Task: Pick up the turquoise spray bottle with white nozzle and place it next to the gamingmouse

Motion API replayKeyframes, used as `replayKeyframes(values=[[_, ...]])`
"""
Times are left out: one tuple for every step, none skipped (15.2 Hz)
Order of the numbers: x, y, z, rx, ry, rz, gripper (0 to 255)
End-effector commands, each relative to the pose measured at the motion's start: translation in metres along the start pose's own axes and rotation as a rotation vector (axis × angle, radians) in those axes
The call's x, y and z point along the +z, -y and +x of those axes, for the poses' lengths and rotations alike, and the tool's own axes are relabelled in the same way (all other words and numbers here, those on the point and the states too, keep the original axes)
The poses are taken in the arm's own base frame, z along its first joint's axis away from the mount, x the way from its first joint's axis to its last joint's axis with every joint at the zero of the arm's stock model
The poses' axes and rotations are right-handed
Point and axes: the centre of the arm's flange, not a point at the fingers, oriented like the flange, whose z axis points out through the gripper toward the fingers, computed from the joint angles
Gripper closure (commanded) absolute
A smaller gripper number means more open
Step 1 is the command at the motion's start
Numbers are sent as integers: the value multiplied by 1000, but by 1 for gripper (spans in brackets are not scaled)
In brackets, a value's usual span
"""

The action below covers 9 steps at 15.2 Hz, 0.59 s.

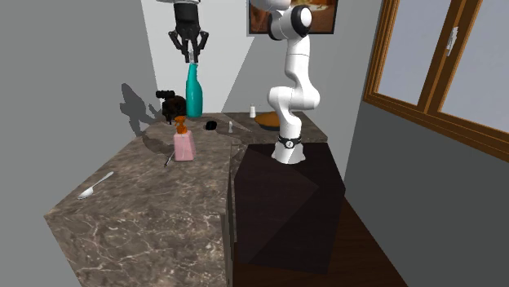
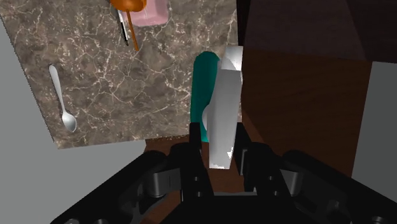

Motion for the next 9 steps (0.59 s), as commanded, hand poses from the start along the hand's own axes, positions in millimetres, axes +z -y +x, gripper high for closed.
replayKeyframes(values=[[7, -9, -23, -1, 0, 0, 255], [11, -13, -35, -1, 0, 0, 255], [14, -17, -47, -1, 0, 0, 255], [18, -22, -59, -1, 0, 0, 255], [22, -26, -71, -1, 0, 0, 255], [25, -30, -83, -1, 0, 0, 255], [29, -35, -95, -1, 0, 0, 255], [32, -39, -107, -1, 0, 0, 255], [36, -43, -118, -1, 0, 0, 255]])
